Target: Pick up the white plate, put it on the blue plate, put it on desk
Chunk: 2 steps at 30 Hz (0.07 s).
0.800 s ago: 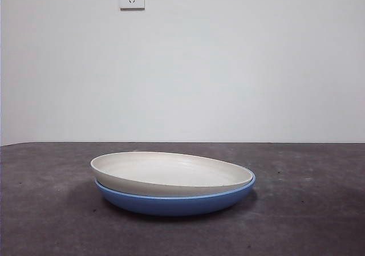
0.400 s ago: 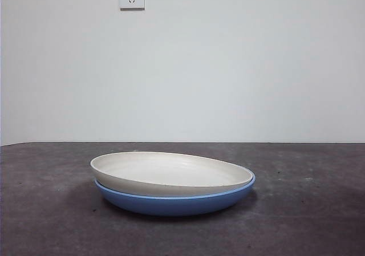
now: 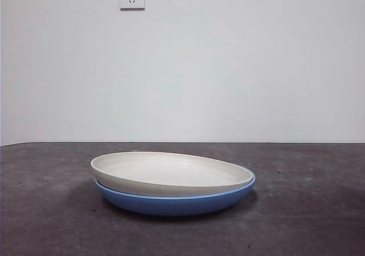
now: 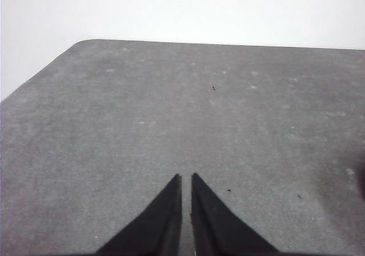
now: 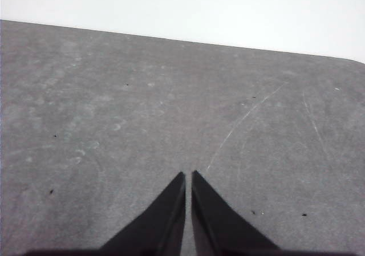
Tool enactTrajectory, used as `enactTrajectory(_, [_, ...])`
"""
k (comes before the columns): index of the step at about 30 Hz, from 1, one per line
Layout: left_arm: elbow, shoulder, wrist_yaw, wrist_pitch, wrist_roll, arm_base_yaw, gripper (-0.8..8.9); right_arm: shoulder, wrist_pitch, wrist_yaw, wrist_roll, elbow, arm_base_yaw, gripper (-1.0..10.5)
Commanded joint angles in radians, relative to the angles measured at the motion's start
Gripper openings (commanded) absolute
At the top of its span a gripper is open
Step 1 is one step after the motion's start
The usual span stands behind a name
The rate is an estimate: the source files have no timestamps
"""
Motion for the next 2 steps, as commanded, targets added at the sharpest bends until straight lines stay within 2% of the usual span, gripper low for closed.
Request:
enactTrajectory(1, [-0.021,-0.002,0.0,-0.007,0.008,0.0,0.27,-0.003,0.006,0.004,0.013,-0.005,0.0,0.1])
enactTrajectory(2, [-0.021,-0.002,0.0,-0.007,0.008,0.0,0.27,-0.003,0.006,0.004,0.013,-0.005,0.0,0.1])
